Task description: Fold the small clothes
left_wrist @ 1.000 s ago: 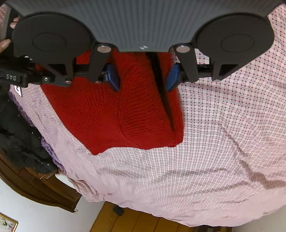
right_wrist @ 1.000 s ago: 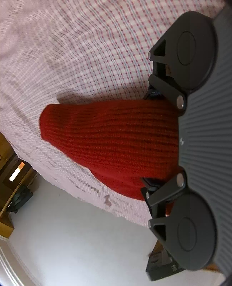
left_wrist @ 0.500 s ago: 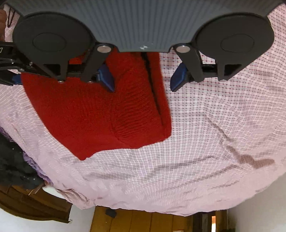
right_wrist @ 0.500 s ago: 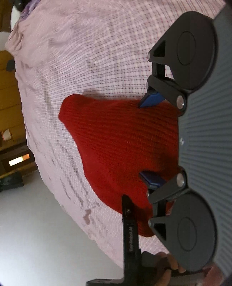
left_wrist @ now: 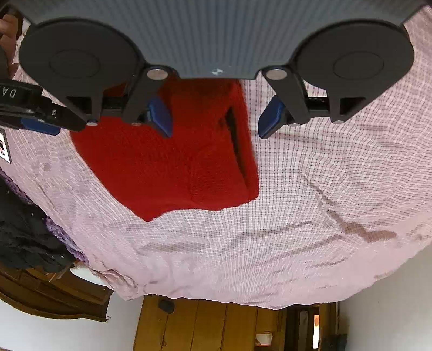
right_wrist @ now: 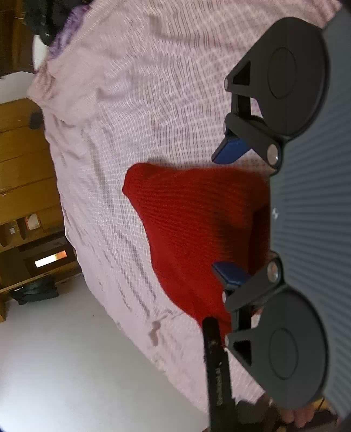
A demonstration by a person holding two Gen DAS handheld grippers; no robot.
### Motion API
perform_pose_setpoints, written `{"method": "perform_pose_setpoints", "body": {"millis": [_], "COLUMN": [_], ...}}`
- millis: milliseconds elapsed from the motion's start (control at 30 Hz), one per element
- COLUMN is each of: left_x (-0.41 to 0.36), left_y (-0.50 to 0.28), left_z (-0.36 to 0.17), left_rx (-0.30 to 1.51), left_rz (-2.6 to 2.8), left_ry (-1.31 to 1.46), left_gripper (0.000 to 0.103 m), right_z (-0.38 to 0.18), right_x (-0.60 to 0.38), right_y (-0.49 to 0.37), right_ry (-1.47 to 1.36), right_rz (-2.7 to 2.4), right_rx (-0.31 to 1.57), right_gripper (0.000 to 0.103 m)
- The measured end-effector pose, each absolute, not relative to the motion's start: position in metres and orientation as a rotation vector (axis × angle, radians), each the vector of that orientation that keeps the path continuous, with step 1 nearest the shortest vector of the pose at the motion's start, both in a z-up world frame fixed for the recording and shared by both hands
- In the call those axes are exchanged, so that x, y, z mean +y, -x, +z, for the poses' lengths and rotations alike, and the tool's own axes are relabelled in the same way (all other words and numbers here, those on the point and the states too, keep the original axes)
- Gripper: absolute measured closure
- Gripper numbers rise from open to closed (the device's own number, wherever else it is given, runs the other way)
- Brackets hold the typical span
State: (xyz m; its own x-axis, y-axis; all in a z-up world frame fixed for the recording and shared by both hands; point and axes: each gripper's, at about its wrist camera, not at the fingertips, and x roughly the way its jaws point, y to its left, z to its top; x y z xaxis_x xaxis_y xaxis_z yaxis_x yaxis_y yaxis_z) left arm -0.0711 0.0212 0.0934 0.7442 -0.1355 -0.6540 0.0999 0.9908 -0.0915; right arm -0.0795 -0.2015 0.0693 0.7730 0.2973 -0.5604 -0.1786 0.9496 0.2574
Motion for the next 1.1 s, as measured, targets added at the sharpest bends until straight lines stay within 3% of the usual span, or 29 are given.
{"method": "perform_pose_setpoints", "body": {"millis": [267,567,700,867,1100], "left_x": [0.012,-0.012,-0.015,-0.014,-0.012], "left_y": [0.101,0.083,0.074,0.069,0.062], "left_z": [0.066,0.017,0.008,0.005,0.004], "left_rx": [0.798,0.841,0.846,0.852,0.856], "left_rz": [-0.126,-0.049,-0.02,-0.011,-0.015], "left_ry": [-0.003,-0.073,-0.06,-0.053,-0.058], "left_gripper": [0.026,0.026,0.021,0.015,0.011], "right_z": [0.054,0.019,0.003,-0.004,-0.009], "right_x": [-0.199,-0.185,-0.182,-0.182,-0.176], "right_y": [0.101,0.086,0.076,0.071,0.069], "right_ry": [-0.14,-0.035,-0.024,-0.05,-0.042], "right_rz": [0.237,0.169,0.153,0.173,0.181], "right_rx": [0.701,0.786,0.829,0.833,0.838], "right_gripper": [0.02,0.02,0.02,0.005,0.0]}}
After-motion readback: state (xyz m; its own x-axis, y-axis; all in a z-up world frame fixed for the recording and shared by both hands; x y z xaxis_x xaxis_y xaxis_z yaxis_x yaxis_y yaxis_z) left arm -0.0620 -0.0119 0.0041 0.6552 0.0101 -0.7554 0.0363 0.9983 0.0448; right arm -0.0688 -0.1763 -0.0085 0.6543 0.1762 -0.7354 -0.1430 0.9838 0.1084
